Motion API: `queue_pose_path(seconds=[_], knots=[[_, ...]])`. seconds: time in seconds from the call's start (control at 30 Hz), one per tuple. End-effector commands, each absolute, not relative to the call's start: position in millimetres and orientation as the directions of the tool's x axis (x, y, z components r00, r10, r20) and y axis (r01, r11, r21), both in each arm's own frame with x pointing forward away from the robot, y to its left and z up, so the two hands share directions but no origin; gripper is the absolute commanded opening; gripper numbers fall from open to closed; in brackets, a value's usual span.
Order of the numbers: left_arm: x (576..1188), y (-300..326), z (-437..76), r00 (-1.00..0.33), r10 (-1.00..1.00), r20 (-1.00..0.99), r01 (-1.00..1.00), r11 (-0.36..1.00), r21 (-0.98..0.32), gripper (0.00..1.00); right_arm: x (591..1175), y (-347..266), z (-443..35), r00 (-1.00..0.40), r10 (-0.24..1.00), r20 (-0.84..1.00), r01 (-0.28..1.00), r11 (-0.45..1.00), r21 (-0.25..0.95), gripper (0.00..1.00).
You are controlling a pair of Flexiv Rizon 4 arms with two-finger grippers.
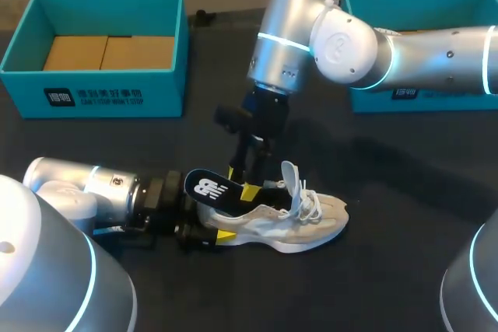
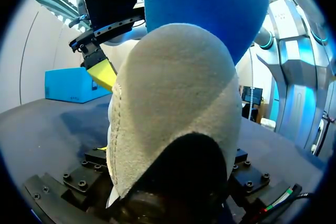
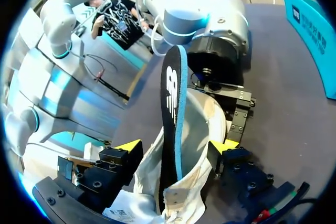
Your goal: Take the shoe out of the shoebox, open the shoe tongue, remove and reinsert the insole, then place the shoe into the shoebox
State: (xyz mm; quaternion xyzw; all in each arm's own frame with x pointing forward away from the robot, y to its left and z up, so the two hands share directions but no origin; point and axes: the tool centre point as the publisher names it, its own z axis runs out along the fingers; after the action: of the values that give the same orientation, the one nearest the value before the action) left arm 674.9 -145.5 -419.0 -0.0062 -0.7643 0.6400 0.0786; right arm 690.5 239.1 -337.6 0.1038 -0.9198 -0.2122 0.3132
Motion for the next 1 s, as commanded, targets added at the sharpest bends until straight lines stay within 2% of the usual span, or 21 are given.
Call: queue_pose_path(seconds=[0.03,0.3,0.63,1.0], knots=[[674.9,-145.8,-419.4,-0.988,0.109,0.112,-0.091,0.181,-0.979,0.0,689.8,242.9,-341.4,-0.775,-0.326,0.541,-0.058,0.889,0.453,0.76],[674.9,-145.8,-419.4,-0.988,0.109,0.112,-0.091,0.181,-0.979,0.0,686.9,245.6,-335.3,-0.779,-0.328,0.535,-0.058,0.887,0.459,0.75],[674.9,-145.8,-419.4,-0.988,0.109,0.112,-0.091,0.181,-0.979,0.0,687.6,254.8,-326.7,-0.781,-0.342,0.523,-0.077,0.883,0.464,0.79],[674.9,-145.8,-419.4,-0.988,0.109,0.112,-0.091,0.181,-0.979,0.0,680.0,257.8,-333.0,-0.77,-0.339,0.541,-0.059,0.882,0.468,0.76]])
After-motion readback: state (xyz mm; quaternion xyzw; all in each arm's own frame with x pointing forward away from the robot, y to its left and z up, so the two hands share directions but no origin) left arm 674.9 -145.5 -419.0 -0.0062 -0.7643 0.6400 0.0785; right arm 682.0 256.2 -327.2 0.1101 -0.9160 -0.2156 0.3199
